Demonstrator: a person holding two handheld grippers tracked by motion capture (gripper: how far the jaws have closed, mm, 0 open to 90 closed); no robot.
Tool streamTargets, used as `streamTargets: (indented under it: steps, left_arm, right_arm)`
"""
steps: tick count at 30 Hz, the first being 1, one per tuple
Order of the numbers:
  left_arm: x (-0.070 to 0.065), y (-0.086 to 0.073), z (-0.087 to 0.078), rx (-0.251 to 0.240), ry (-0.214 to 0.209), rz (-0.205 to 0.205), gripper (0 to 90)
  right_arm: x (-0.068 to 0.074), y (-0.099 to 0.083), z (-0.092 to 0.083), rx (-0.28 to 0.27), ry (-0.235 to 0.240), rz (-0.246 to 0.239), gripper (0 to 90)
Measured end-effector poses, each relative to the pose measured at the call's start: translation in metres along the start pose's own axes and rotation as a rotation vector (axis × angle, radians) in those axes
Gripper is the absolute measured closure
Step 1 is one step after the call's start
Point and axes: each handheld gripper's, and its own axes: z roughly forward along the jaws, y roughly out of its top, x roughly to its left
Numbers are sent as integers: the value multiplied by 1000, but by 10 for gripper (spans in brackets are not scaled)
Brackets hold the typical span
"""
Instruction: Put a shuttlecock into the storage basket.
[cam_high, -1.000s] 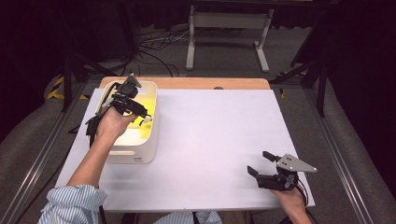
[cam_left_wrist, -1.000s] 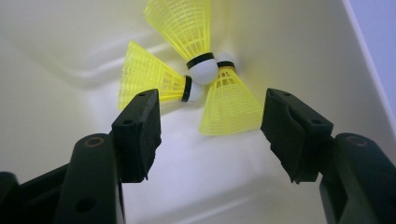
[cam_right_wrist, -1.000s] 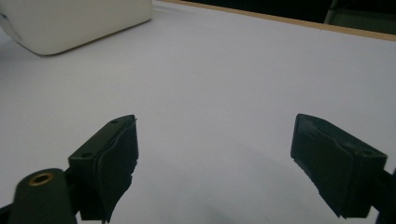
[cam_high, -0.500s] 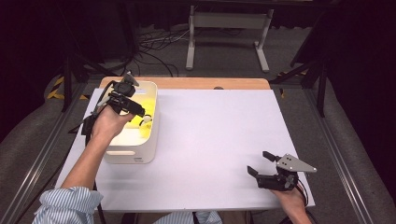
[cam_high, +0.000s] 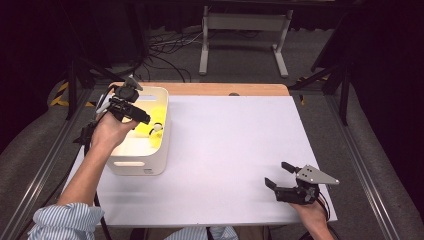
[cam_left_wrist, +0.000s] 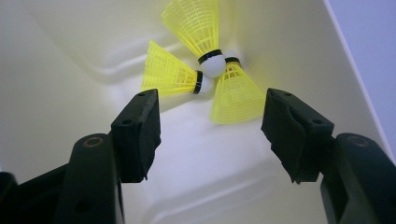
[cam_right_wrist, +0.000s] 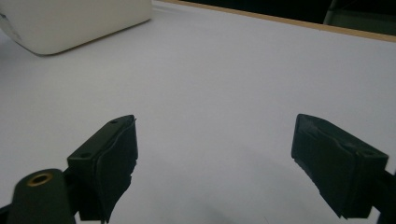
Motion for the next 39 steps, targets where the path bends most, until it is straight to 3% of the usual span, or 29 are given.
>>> streamTargets:
  steps: [13, 19, 39]
  left_arm:
    - [13, -8, -9, -21, 3, -26, 375]
    - [17, -11, -12, -5, 10, -32, 373]
    - [34, -25, -21, -16, 24, -67, 372]
  right_arm:
    - [0, 0, 0, 1, 0, 1, 151]
    - [1, 0, 0, -1, -2, -1, 151]
    - [1, 0, 0, 2, 0, 0, 151]
